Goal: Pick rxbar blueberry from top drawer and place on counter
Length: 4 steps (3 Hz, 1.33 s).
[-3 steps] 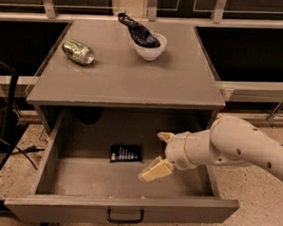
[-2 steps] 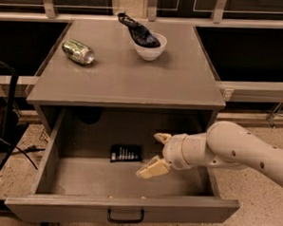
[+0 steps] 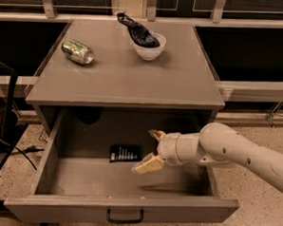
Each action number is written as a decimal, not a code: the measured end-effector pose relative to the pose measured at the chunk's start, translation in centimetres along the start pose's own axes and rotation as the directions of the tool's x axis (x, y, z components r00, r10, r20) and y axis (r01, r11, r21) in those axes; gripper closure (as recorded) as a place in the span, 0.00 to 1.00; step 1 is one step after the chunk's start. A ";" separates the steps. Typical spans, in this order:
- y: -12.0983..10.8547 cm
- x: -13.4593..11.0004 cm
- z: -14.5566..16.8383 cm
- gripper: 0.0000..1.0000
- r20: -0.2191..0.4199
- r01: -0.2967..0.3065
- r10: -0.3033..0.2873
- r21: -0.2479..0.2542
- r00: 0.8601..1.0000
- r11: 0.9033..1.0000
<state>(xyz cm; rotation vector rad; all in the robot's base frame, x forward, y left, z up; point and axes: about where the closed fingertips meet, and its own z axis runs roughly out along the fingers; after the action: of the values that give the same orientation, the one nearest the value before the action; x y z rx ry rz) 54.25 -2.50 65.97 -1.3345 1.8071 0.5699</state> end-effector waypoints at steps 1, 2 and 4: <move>-0.7 -0.3 1.6 0.18 0.034 0.032 -0.031 -0.016 0.999 0.999; -1.2 -0.6 2.8 0.20 0.064 0.065 -0.062 -0.032 0.996 0.997; -1.5 -0.9 4.2 0.24 0.095 0.128 -0.121 -0.077 0.988 0.989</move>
Offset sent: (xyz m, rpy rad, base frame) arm 0.0338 0.0273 -0.0150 0.0644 -0.0807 0.1072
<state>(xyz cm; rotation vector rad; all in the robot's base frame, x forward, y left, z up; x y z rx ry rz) 57.19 0.67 64.45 -1.4432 1.6306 0.6323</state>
